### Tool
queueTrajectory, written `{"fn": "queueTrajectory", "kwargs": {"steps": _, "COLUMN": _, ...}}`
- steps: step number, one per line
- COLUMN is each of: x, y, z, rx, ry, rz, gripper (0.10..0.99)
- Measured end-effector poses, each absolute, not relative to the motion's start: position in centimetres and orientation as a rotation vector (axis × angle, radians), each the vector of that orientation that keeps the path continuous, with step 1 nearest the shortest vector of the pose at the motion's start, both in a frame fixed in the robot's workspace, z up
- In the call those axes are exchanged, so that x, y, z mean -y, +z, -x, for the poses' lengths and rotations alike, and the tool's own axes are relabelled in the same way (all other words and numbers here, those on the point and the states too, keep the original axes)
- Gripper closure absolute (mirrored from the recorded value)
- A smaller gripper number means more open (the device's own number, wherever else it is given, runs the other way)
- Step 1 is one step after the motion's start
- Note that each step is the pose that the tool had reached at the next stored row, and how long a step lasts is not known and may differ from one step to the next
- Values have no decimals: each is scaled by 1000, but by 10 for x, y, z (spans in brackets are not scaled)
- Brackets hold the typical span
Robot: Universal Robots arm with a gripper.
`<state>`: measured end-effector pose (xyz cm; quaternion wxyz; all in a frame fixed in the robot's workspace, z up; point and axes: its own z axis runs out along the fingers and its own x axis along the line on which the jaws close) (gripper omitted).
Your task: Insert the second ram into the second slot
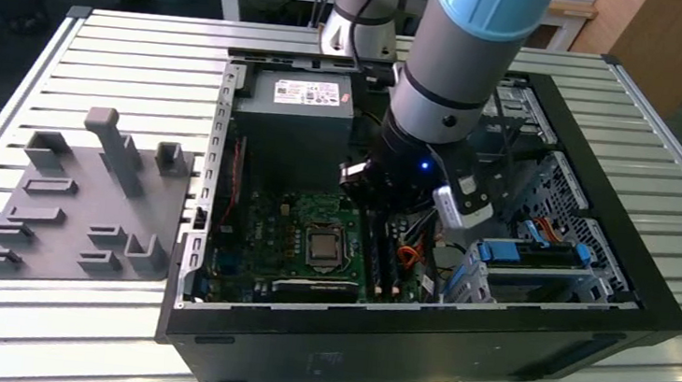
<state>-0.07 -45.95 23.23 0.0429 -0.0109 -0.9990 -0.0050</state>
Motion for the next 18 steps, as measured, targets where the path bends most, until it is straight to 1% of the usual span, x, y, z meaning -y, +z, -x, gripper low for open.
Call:
{"fn": "queueTrajectory", "kwargs": {"steps": 8, "x": 460, "y": 248, "z": 1, "rx": 3056, "ry": -15, "rz": 34, "gripper": 980}}
{"fn": "queueTrajectory", "kwargs": {"steps": 18, "x": 460, "y": 252, "z": 1, "rx": 3056, "ry": -15, "rz": 33, "gripper": 980}}
